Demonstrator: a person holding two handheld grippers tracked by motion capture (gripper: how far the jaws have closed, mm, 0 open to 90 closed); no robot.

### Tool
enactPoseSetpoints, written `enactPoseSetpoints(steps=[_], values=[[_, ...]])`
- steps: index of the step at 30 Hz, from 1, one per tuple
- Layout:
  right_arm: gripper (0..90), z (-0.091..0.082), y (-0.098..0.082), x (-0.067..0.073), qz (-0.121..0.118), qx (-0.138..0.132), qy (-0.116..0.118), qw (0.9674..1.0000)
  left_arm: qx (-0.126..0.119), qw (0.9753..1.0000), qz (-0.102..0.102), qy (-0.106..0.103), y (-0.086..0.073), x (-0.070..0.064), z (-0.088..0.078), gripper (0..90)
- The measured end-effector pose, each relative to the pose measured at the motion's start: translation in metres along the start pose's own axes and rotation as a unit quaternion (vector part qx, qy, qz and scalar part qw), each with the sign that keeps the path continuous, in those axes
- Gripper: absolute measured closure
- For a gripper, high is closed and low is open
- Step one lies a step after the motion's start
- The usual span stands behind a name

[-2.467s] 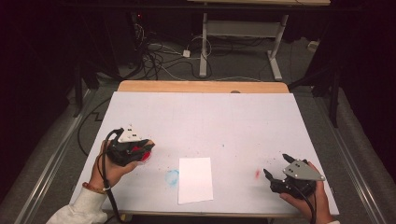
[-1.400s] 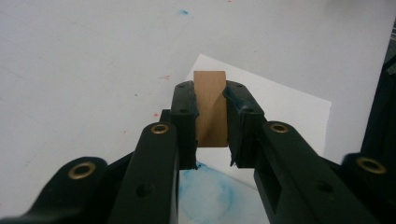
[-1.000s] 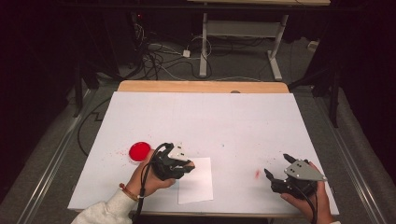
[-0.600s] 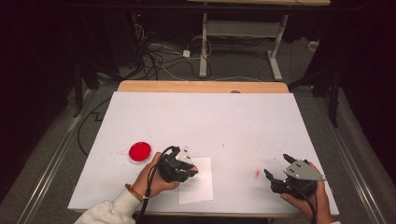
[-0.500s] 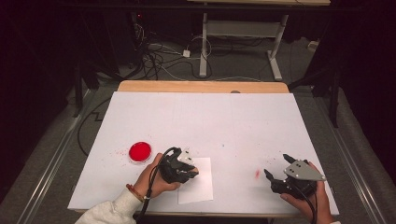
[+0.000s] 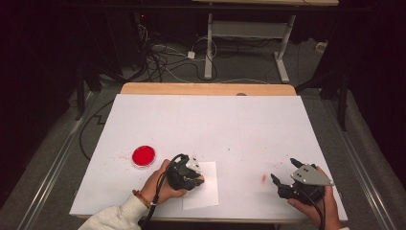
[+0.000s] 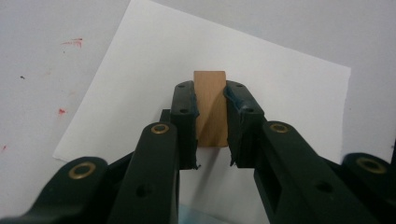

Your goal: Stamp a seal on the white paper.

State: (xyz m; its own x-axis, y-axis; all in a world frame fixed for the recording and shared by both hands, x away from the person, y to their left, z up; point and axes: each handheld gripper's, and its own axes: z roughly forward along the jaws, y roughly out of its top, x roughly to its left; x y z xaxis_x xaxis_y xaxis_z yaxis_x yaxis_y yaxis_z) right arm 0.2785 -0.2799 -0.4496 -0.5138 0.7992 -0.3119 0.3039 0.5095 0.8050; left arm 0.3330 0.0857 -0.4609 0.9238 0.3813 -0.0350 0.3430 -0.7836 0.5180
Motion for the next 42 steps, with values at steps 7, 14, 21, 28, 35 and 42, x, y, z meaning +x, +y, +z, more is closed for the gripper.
enactPoseSetpoints(steps=[7,14,21,28,35,42], values=[[19.7,-0.0005,0.0003,-0.0003,0.001,-0.002,-0.001,1.0000,0.000,1.0000,-0.006,-0.003,-0.0004,0.0010,0.0010,74.0],[19.7,-0.0007,0.0006,-0.0002,-0.001,-0.002,-0.003,1.0000,0.000,0.9999,-0.009,-0.005,-0.0006,0.0016,0.0014,74.0],[19.7,-0.0007,0.0004,0.0000,-0.001,-0.002,-0.003,1.0000,0.000,0.9999,-0.010,-0.004,-0.0006,0.0009,0.0016,74.0],[19.7,-0.0004,0.0004,-0.0003,-0.003,-0.001,-0.003,1.0000,0.002,1.0000,-0.006,0.002,-0.0001,-0.0007,0.0018,74.0],[19.7,-0.0005,0.0006,0.0001,-0.004,0.000,-0.005,1.0000,-0.001,0.9999,-0.012,-0.002,-0.0010,0.0003,0.0022,73.9],[19.7,0.0004,0.0008,0.0011,-0.007,0.002,-0.004,1.0000,-0.003,0.9999,-0.013,-0.003,-0.0015,0.0006,0.0027,73.9]])
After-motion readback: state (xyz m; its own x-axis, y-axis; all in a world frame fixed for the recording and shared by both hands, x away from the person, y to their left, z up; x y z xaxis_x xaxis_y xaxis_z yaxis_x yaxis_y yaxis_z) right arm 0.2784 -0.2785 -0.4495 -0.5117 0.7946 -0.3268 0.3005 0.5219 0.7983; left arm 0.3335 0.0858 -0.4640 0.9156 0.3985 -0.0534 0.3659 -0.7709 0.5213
